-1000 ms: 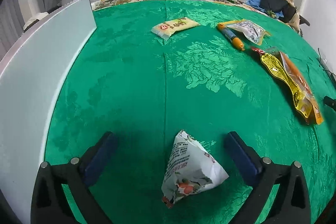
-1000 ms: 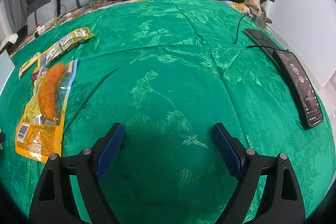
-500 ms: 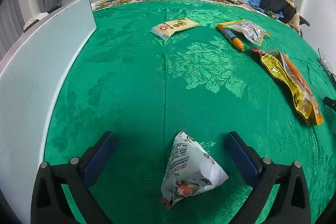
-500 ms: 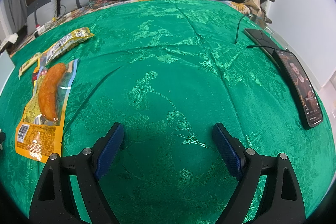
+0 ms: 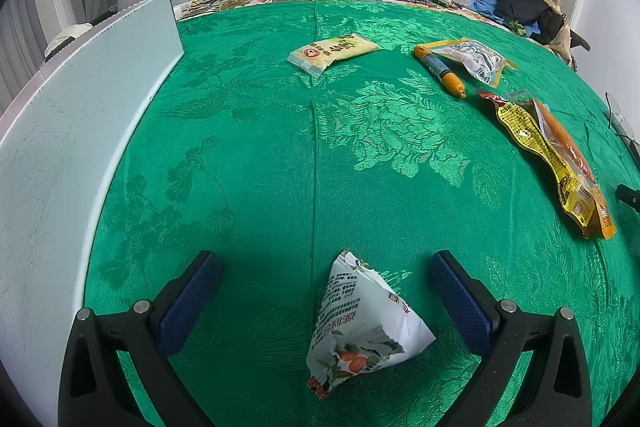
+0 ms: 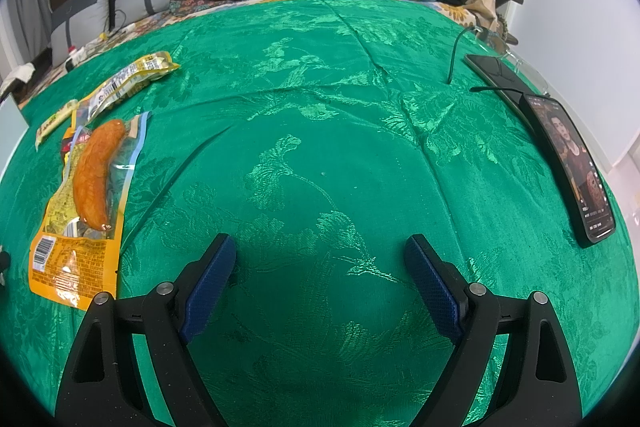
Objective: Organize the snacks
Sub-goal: 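Lower the white packet onto the bed and open the left gripper, then move the right gripper down onto the clear sausage pack and grasp it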
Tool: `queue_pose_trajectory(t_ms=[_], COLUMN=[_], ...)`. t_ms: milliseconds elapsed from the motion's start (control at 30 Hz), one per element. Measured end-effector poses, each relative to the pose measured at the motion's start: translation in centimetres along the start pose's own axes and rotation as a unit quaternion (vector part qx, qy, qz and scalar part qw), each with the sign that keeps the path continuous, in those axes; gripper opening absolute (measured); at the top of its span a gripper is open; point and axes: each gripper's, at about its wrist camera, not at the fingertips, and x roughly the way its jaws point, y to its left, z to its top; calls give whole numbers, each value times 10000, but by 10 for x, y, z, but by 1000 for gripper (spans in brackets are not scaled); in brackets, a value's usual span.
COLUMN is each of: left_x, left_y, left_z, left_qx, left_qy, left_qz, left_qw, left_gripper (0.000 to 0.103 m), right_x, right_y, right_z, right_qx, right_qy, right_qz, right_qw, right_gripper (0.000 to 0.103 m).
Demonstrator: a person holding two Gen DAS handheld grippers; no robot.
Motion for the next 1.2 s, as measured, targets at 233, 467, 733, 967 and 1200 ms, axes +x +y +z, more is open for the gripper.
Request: queue_pose_trajectory(t_ms=[233, 467, 733, 967, 1200], left_x=[0, 0, 0, 0, 0], left_y=[0, 0, 0, 0, 0], left_z=[0, 0, 0, 0, 0], left_qx=[-3, -1, -2, -2, -1], left_qy=[0, 0, -1, -2, -1], left_qz=[-3, -2, -5, -6, -6], left_qw=[10000, 10000, 10000, 10000, 10000], left_gripper=[103, 103, 103, 103, 103], right_x=[2, -14, 13, 26, 23], right_y=[0, 13, 128, 118, 116], right_z=[2, 32, 52, 47, 62], right_qx=[-74, 1240, -404, -234, 128], right_qy=[71, 424, 1144, 1304, 1591], right_qz=[84, 1786, 1334, 1642, 1930], right_qw=[9999, 9752, 9836, 9775, 9681], right_gripper=[92, 90, 90, 90, 90])
